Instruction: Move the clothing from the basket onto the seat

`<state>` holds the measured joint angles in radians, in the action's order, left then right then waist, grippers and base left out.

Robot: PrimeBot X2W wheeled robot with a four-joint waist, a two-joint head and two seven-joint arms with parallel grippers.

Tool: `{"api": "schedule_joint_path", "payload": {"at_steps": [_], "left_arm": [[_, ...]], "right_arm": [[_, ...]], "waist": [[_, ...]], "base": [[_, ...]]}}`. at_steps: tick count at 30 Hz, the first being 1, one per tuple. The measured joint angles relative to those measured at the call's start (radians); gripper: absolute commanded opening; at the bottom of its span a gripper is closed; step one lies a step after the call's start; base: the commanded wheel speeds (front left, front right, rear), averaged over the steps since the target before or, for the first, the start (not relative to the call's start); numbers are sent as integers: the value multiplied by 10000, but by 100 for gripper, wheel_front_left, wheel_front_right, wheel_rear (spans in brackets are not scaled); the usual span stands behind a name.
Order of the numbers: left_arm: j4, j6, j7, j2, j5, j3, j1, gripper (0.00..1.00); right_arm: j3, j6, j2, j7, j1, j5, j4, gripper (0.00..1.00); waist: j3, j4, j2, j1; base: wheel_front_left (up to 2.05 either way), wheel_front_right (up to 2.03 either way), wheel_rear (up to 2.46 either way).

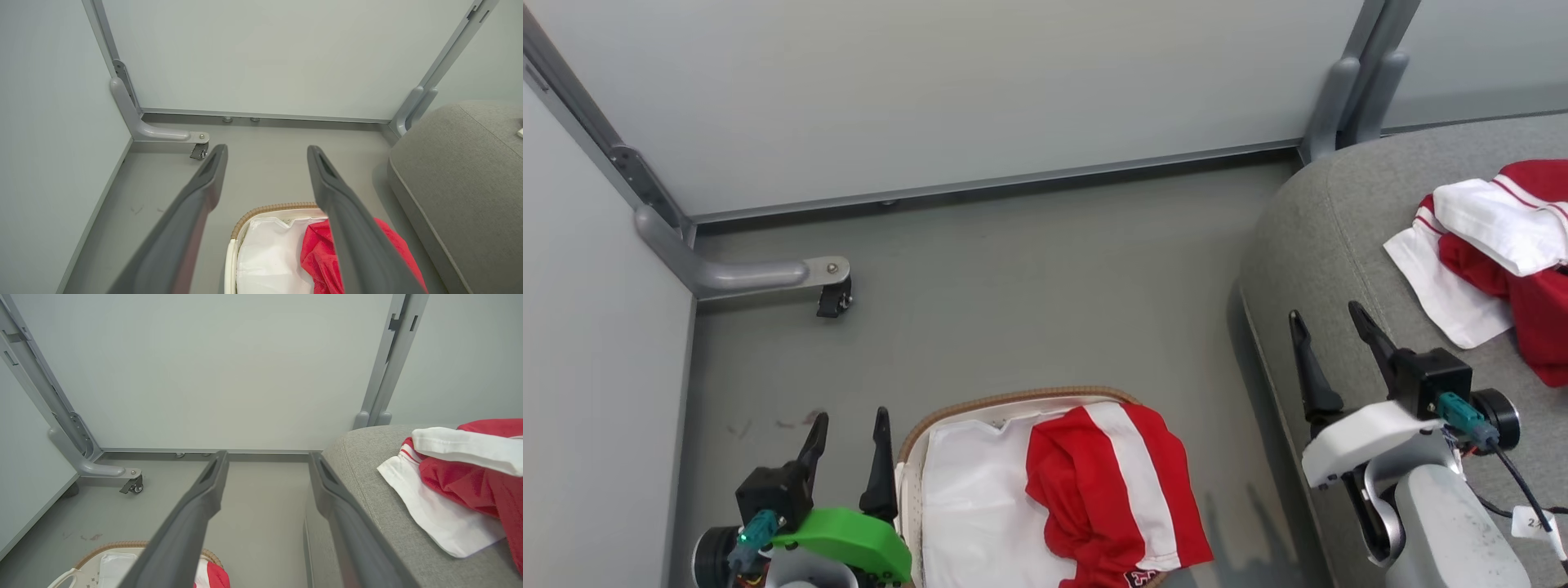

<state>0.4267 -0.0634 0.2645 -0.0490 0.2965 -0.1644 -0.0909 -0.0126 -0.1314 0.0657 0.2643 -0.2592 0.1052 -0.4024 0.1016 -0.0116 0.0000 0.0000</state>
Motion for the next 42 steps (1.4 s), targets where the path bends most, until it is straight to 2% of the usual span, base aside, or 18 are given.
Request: {"api": "schedule_joint_path", "payload": {"at_steps": [7, 20, 29, 42], "left_arm": [[491, -324, 0, 6, 472, -556, -1186, 100], [1827, -598, 2, 19, 616, -1281, -3788, 100], [3097, -642, 2, 27, 479, -1367, -5013, 100], [4527, -650, 0, -142, 1156, -2050, -6015, 100]], "right_arm": [[-339, 0, 12, 0, -908, 130, 512, 100], [-968, 0, -113, 0, -2721, 477, 1634, 100], [-1436, 0, -132, 0, -3553, 976, 2330, 100], [-1749, 0, -138, 0, -3985, 1517, 3319, 100]], "waist": [[972, -238, 0, 0], [3381, -1006, 0, 0], [5045, -1658, 0, 1], [7063, -2472, 0, 2]], "base": [[0, 0, 0], [0, 0, 0], [0, 0, 0], [0, 0, 0]]}}
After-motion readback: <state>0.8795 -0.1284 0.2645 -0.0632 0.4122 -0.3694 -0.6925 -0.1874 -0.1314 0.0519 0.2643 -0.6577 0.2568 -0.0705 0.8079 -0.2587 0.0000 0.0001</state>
